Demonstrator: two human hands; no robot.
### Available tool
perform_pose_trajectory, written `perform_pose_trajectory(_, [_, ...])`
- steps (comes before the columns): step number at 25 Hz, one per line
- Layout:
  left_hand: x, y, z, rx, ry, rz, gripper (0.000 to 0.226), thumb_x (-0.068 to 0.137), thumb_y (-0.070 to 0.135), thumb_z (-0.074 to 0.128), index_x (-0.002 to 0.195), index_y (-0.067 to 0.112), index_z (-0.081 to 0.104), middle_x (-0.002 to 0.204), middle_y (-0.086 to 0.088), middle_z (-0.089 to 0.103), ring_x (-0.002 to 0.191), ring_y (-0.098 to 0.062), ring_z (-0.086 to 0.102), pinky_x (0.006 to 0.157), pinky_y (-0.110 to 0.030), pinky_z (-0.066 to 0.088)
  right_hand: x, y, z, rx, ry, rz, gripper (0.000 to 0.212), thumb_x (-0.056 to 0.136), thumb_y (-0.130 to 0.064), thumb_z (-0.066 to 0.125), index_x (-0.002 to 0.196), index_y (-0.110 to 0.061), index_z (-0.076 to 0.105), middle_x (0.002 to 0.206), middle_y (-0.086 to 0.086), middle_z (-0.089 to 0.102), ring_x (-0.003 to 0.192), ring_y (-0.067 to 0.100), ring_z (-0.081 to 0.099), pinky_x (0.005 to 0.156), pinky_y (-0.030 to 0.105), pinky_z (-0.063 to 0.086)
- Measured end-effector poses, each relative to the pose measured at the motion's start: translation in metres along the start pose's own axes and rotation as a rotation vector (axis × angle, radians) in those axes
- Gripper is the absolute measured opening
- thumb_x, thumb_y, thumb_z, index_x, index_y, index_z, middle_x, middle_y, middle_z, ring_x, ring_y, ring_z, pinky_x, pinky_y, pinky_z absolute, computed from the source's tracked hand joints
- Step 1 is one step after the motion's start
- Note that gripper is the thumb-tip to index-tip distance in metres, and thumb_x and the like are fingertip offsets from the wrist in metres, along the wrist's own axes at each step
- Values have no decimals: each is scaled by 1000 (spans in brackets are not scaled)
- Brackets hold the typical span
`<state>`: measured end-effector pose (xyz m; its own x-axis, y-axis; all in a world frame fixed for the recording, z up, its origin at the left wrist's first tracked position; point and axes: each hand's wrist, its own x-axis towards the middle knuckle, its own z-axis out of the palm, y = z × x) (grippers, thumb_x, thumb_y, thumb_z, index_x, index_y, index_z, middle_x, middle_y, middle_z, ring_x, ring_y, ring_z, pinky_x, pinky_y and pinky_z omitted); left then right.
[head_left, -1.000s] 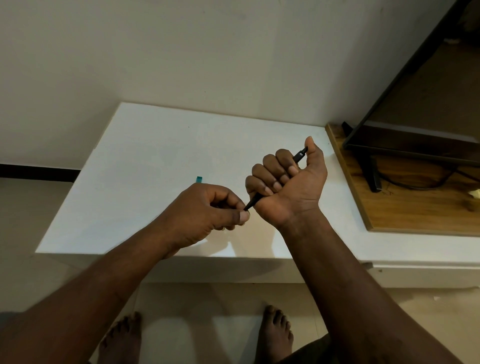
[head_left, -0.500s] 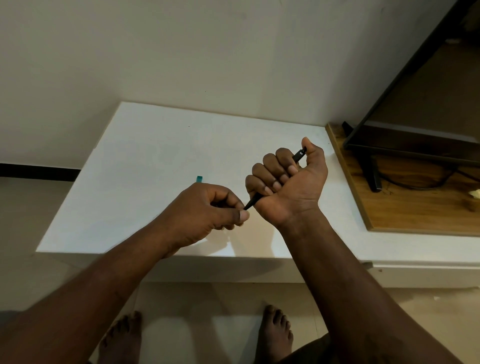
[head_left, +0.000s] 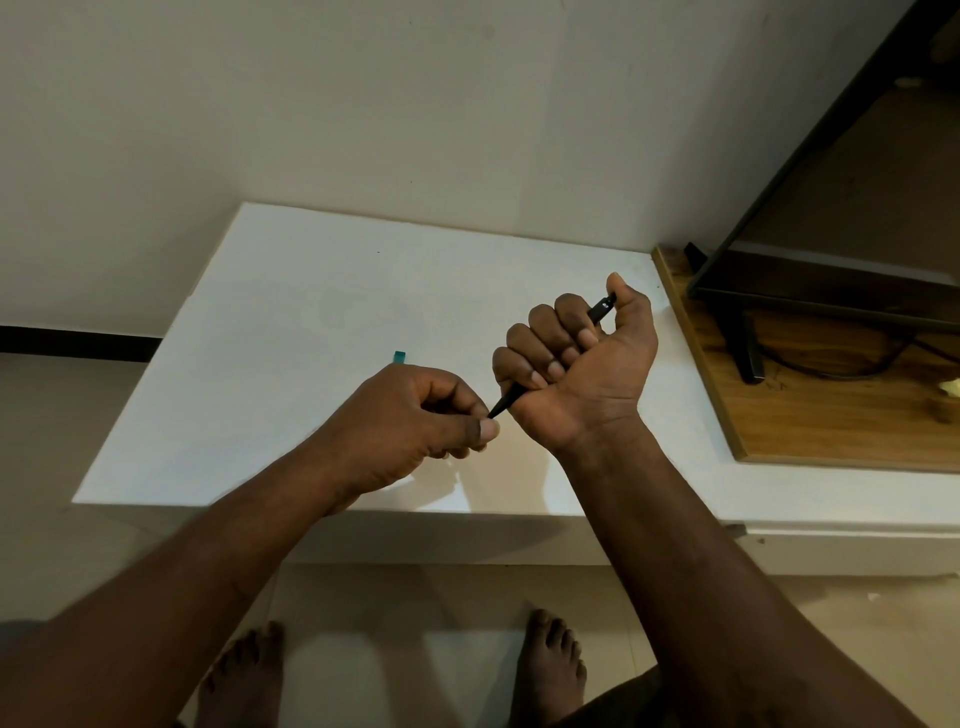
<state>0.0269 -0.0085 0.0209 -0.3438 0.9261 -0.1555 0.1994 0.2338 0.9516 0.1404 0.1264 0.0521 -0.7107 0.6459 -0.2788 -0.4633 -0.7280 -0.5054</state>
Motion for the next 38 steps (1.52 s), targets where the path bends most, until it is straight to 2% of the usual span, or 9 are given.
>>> perform_pose_trajectory(4, [-1, 1, 1, 0, -5, 3, 7, 84, 34, 79, 83, 26, 78, 81, 2, 79, 76, -12, 74, 71, -27, 57, -1, 0, 1, 10, 7, 18, 61, 94, -62, 50, 55, -21, 27, 50, -6, 17, 42, 11, 14, 45, 24, 14])
perform_pose_trajectory(9, [-1, 0, 1, 0, -7, -1, 7, 84, 33, 79, 83, 26, 78, 81, 2, 79, 77, -13, 74, 73, -30, 58, -1, 0, 1, -5, -9, 5, 58, 95, -56, 49, 55, -20, 28, 49, -5, 19, 41, 12, 15, 45, 24, 15])
perform_pose_trajectory(14, [-1, 0, 1, 5, -7, -4, 8, 85, 34, 79, 83, 27, 78, 81, 3, 79, 77, -12, 74, 72, -29, 58, -1, 1, 1, -8, -12, 16, 62, 95, -63, 50, 56, -20, 26, 50, -5, 17, 42, 11, 13, 46, 25, 14])
perform_pose_trajectory(18, [-1, 0, 1, 0, 3, -8, 8, 85, 33, 79, 83, 25, 78, 81, 3, 79, 77, -12, 74, 72, -28, 57, 0, 1, 1, -9, -19, 2, 56, 93, -56, 50, 57, -20, 25, 50, -5, 17, 41, 12, 15, 44, 24, 15])
perform_pose_trajectory(24, [-2, 2, 2, -2, 1, -18, 8, 85, 32, 79, 83, 24, 78, 81, 2, 79, 78, -14, 74, 74, -30, 58, -1, 2, 0, -17, -26, 7, 62, 94, -64, 50, 57, -21, 25, 50, -5, 17, 42, 11, 14, 46, 25, 14])
perform_pose_trajectory(29, [-2, 1, 1, -8, 4, -17, 10, 85, 33, 79, 83, 23, 78, 81, 1, 79, 78, -15, 74, 76, -32, 60, -1, 2, 1, -27, -31, -18, 57, 93, -56, 49, 57, -21, 24, 50, -5, 17, 41, 12, 14, 44, 24, 16])
perform_pose_trajectory(34, [-2, 1, 2, 3, 0, -14, 10, 85, 33, 79, 84, 23, 78, 82, 1, 79, 79, -15, 74, 76, -32, 60, -2, 3, 2, -29, -30, -17, 61, 94, -62, 48, 57, -21, 24, 50, -5, 17, 42, 12, 14, 45, 25, 15])
perform_pose_trajectory(38, [-1, 2, 1, 3, 2, -8, 9, 86, 32, 79, 84, 23, 78, 82, 1, 79, 79, -16, 74, 77, -33, 60, -1, 2, 2, -38, -46, -32, 56, 93, -56, 47, 56, -21, 24, 49, -5, 17, 41, 12, 14, 43, 24, 16])
